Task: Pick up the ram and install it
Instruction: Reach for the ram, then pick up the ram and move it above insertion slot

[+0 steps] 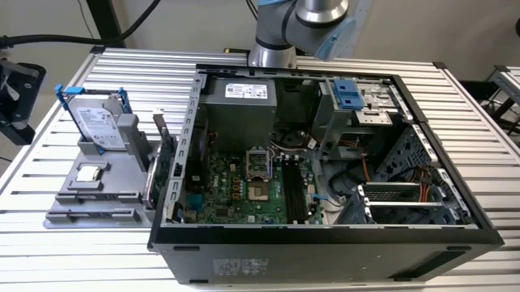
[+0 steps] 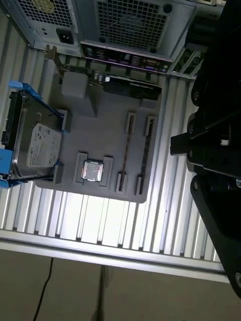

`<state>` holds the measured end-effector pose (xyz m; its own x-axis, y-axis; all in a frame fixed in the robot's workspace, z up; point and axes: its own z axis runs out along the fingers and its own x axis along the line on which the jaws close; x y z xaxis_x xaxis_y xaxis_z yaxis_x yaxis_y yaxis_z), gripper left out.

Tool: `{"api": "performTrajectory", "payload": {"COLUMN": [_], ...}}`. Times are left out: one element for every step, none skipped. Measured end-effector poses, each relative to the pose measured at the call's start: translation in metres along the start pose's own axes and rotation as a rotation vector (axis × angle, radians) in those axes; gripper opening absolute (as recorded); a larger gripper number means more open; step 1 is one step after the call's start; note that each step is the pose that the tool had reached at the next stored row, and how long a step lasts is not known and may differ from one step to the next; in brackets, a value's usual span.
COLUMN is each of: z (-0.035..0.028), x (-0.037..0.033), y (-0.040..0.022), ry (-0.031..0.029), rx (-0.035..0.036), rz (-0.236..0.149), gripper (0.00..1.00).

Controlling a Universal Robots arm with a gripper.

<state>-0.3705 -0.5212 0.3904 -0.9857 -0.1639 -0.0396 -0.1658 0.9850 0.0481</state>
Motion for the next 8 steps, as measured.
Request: {"api": "performTrajectory", "payload": {"z": [0.0000, 0.0000, 0.0000, -0.0001, 0.0000, 0.0000, -0.0001, 0.0000], "x": [0.0001, 0.0003, 0.0004, 0.0006, 0.0007, 0.0009, 0.0011, 0.0012], "y": [0.0001, 0.0001, 0.0001, 0.0002, 0.0002, 0.0002, 0.0003, 0.0003], "ry": [0.0005, 0.0011, 0.0016, 0.0022, 0.0027, 0.0032, 0.0038, 0.0043], "rx": [-0.0004, -0.0008, -0.0013, -0.0016, -0.0021, -0.0026, -0.0030, -0.0035], "rz": [-0.011, -0.022, -0.033, -0.044, -0.055, -0.067, -0.078, -0.089], "gripper": [0.00, 0.00, 0.00, 0.00, 0.00, 0.00, 0.00, 0.00]}}
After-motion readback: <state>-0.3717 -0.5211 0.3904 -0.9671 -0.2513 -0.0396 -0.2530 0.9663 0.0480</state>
